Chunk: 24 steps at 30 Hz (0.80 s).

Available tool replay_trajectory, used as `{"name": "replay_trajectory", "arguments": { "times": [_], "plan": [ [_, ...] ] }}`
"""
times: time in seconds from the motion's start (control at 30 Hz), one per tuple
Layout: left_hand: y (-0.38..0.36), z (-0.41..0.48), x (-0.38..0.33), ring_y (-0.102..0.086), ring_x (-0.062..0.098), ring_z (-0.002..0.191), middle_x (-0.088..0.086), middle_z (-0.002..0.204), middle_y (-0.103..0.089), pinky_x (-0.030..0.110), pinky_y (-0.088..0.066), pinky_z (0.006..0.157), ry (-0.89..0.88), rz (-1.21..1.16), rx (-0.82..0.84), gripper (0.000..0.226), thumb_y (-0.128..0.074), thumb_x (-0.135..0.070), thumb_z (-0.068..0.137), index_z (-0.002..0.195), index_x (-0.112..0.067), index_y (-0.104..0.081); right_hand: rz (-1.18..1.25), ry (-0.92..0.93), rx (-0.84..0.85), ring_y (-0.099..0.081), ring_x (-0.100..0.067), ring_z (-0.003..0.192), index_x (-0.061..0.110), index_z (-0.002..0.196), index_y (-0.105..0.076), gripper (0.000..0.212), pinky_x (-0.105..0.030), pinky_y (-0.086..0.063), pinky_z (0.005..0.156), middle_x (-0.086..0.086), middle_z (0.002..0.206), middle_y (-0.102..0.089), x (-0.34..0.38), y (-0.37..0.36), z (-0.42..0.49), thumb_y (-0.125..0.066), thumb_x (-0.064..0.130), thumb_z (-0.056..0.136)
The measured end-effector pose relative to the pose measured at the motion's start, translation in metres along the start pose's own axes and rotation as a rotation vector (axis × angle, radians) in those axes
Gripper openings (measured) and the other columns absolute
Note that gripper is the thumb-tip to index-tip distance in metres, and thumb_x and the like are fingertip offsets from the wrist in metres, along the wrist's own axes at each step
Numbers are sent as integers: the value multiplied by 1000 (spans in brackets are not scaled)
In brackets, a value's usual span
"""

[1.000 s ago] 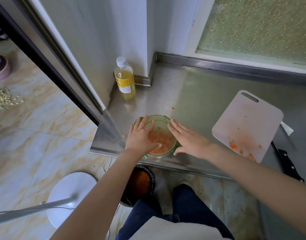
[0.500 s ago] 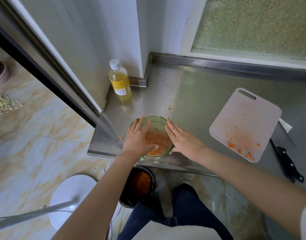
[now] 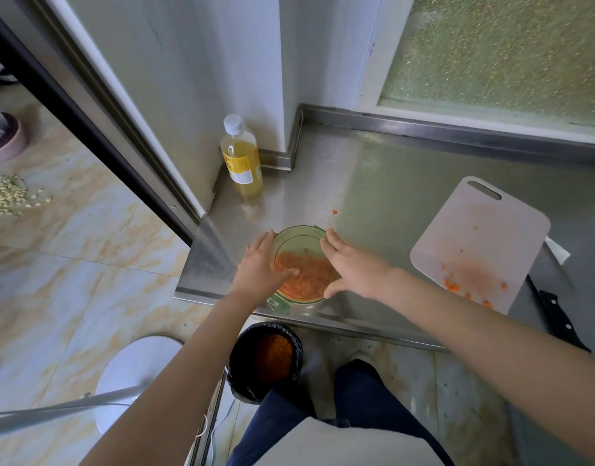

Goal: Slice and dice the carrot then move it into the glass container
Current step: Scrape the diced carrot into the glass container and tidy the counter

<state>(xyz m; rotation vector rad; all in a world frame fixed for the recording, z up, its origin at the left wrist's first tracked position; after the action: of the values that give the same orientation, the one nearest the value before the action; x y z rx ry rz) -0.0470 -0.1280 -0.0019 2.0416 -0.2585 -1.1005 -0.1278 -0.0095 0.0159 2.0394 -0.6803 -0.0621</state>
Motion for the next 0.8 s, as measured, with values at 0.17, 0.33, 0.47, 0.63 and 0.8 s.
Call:
{"name": "replay_trajectory", "arguments": {
  "times": [0.17, 0.33, 0.47, 0.63, 0.8],
  "plan": [
    [4, 6, 5, -39, 21, 133, 4, 144, -44, 31, -30, 107, 61, -69, -6, 96, -83, -33, 67, 145, -18, -31, -15, -13, -28, 1, -30, 147, -5, 148, -1, 104, -34, -13, 118, -26, 156, 7, 2, 1, 3, -66, 44, 82],
    [5, 7, 5, -41, 21, 131, 2, 142, -46, 31, -32, 106, 71, -67, -14, 95, -84, -33, 66, 145, -19, -32, -26, -17, -24, 1, -30, 147, -6, 148, -1, 105, -33, -12, 118, -27, 156, 7, 3, 1, 5, -67, 41, 82],
    [-1, 7, 2, -35, 24, 134, 6, 146, -37, 34, -30, 107, 44, 5, 42, 94, -78, -35, 73, 148, -17, -24, -26, -8, -22, 1, -29, 147, -4, 149, -2, 105, -33, -12, 119, -25, 156, 6, 1, 0, 5, -67, 43, 81],
    [10, -15, -29, -41, 28, 120, 11, 131, -47, 43, -35, 102, -368, 274, -161, 57, -69, -12, 78, 131, -15, -50, -62, -1, -46, 1, -26, 147, -2, 150, -2, 105, -33, -15, 118, -21, 157, 7, 0, 0, 1, -64, 48, 82],
    [7, -41, -21, -58, 23, 91, 4, 96, -63, 36, -49, 77, -650, 337, -3, 43, -87, -23, 57, 96, -16, -70, -56, 4, -54, 2, -24, 147, 0, 150, 0, 104, -32, -13, 117, -19, 158, 10, -1, -1, 0, -63, 48, 83]
  ]
}}
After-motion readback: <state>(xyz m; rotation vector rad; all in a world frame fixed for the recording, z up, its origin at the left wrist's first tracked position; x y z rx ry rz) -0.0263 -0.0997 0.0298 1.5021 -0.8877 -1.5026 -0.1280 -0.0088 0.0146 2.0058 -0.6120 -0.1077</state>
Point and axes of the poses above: each hand's wrist, its own z-axis towards the middle knuckle, its own y-axis out of the back of the hand, x = y × z, the point moved 9 cm from there along z, towards the middle knuckle
